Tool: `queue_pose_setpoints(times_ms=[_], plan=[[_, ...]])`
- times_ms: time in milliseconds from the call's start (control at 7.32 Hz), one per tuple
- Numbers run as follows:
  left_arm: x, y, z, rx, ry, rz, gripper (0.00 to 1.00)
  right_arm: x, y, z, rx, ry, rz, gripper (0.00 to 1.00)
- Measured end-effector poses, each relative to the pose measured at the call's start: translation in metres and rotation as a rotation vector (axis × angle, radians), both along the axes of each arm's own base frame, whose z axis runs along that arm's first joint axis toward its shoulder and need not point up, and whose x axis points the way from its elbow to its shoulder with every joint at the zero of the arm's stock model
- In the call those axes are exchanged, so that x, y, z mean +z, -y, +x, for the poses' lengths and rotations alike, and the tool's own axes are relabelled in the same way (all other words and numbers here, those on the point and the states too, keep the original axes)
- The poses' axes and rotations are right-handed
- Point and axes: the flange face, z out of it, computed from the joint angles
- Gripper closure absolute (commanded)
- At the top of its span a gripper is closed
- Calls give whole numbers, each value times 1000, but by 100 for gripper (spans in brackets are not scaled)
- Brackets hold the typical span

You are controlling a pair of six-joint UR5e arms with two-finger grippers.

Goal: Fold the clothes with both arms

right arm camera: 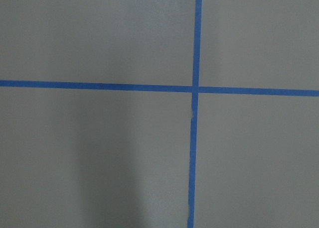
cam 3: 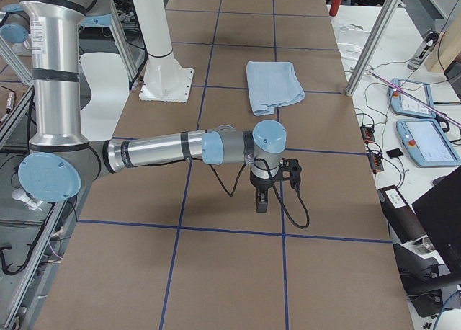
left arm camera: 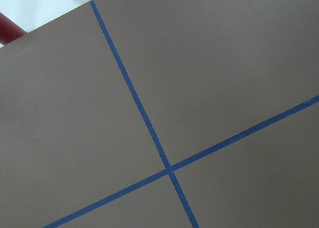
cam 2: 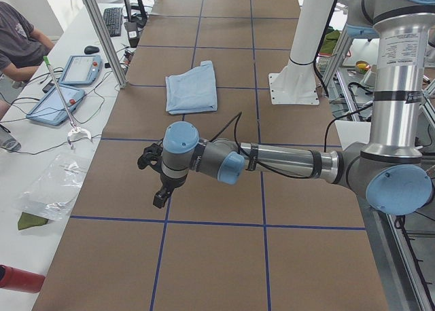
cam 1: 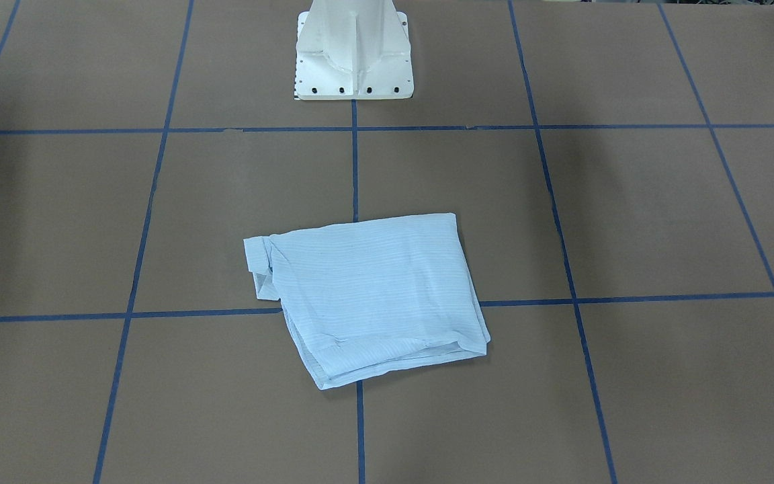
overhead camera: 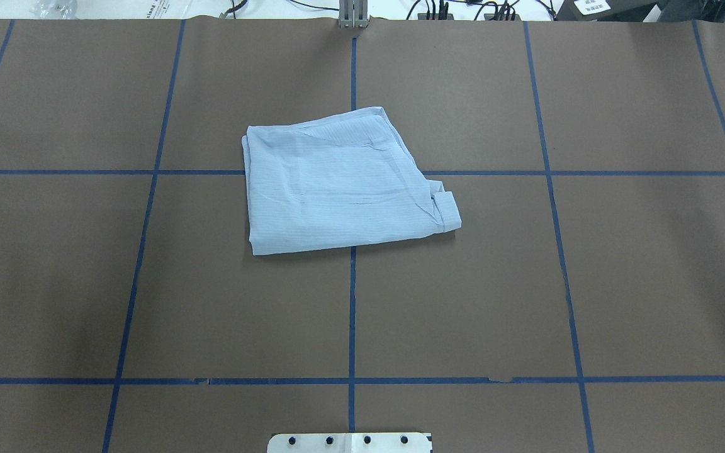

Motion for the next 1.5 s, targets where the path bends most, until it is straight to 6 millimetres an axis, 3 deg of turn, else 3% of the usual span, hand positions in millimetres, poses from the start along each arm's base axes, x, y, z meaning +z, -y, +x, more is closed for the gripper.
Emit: queue_pose_setpoints(times_ms=[546,820,1229,1503], plan=[[-9,-15,1,1,-21,6,0,0,-15,1,9,0,-13,0],[4,-12,2,-42,-39,-54,0,18,-26,1,7,7,-50,0],[39,-10,3,-74,-53,-81,0,49,-28,-3,5,56,-120,0],[34,-9,5,-81,-78,-80,0,57,-23,-2,2,38,-126,0]])
